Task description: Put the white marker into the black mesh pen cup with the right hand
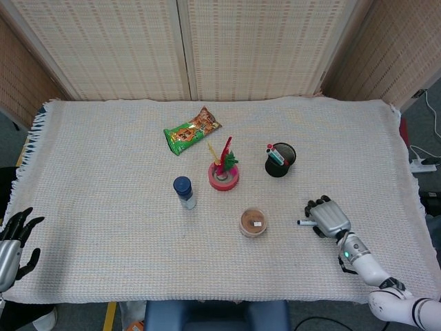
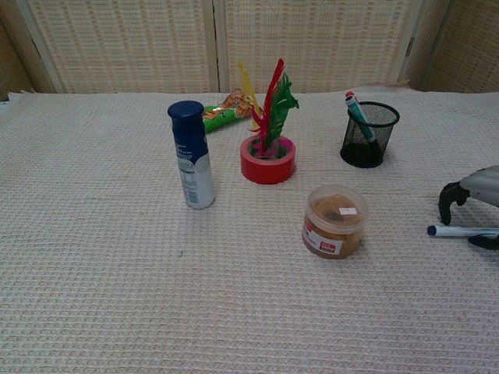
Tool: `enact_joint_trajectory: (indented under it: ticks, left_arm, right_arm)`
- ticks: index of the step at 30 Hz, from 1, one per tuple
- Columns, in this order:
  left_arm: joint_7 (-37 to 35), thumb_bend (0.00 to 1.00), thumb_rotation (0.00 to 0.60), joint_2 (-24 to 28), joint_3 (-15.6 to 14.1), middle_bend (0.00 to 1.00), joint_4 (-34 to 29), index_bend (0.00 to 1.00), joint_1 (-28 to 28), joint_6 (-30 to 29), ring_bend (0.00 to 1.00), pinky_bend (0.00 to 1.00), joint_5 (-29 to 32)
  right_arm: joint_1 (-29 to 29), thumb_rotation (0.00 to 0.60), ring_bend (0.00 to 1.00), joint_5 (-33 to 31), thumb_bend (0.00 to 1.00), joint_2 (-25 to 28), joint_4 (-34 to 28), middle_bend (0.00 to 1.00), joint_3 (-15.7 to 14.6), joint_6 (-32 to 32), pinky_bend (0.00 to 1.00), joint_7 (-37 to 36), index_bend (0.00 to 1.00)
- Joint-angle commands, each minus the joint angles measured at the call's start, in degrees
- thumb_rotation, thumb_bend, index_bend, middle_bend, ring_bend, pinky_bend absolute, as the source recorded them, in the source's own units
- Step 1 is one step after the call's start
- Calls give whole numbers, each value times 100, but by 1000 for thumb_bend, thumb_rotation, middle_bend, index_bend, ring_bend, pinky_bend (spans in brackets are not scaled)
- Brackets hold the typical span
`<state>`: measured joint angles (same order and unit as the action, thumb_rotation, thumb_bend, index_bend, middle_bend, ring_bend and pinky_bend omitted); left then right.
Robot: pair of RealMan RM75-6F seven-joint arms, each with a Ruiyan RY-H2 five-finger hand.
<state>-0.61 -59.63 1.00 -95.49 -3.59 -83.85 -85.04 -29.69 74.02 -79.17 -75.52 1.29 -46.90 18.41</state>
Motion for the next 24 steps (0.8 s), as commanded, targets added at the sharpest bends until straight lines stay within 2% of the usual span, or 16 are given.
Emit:
enact_joint_trajectory:
  ticks: [1,13,24]
  left_arm:
    - [-9,417,600,0,3,10,3,191,0,1,0,274,6]
    - [-22,417,600,-3,2,9,12,193,-5,10,0,275,5]
    - [-39,416,600,9,-1,11,2,195,7,-16,0,276,-12]
  right_arm:
    - [-1,600,280,-1,286,-35,35,227,-4,-51,205,9,396]
    - [-12,600,309,-109,286,-51,78,227,-84,-48,236,121,509]
    - [24,600,345,-16,286,-70,83,244,-96,-237,272,-15,559]
